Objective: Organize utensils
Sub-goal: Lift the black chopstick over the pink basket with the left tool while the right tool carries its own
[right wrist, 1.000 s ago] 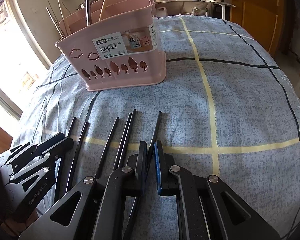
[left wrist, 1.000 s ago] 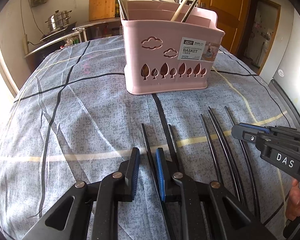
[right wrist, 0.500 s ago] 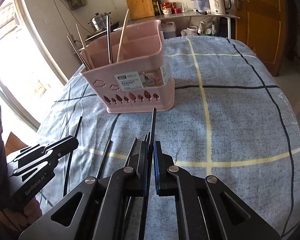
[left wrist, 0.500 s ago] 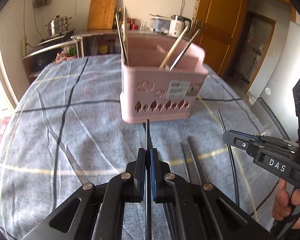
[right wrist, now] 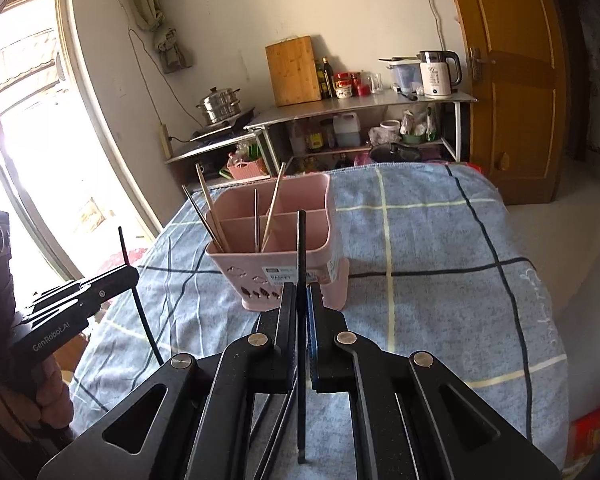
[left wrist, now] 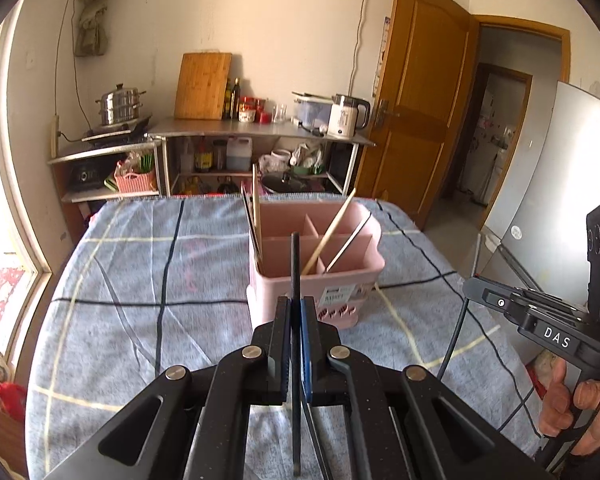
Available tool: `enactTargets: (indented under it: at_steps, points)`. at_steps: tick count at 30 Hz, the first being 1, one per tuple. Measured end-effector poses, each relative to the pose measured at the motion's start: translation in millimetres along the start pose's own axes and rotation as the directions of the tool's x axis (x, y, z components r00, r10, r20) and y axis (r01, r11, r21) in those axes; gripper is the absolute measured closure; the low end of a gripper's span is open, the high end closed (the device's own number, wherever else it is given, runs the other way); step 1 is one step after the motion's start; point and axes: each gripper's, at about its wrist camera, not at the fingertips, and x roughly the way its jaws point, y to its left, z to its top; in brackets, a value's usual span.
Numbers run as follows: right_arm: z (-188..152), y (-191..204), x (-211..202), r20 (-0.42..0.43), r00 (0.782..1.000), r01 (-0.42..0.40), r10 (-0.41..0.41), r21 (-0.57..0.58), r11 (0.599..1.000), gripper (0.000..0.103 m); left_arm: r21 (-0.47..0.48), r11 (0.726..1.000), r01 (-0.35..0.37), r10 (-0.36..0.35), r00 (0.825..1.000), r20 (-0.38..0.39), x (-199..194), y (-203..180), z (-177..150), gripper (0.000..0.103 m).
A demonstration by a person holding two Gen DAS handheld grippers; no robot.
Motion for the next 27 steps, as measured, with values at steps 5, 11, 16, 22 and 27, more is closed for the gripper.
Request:
enactTargets:
  at_steps: [5, 11, 16, 22, 27]
  points:
    - [8, -2, -13, 0.041, 0.999, 0.008, -0.008, 0.000, 1.000, 0.098, -0.001, 1.000, -0.003, 0.003, 0.999, 0.039, -10, 1, 11, 0.099]
    - [2, -1, -20, 0.043, 0.999, 0.007, -0.007, -0.001, 1.000, 0.098, -0.017, 1.000, 0.000, 0.001, 1.000, 0.026, -13, 4, -1, 0.099]
    - [3, 0, -23, 0.044, 0.999, 0.003, -0.002, -0.015, 1.000, 0.098, -0.014, 1.000, -0.002, 0.002, 1.000, 0.016, -16, 5, -1, 0.099]
    - [6, 4, -33, 0.066, 0.998, -0.003, 0.005, -0.031, 1.000, 0.098, -0.030, 1.000, 0.003, -0.003, 1.000, 0.012, -23, 8, 3, 0.099]
    - [9, 2, -37, 0.075, 0.997, -0.009, 0.012, -0.030, 0.999, 0.098, -0.045, 0.999, 0.020, -0.020, 1.000, 0.009, -29, 12, 7, 0.099]
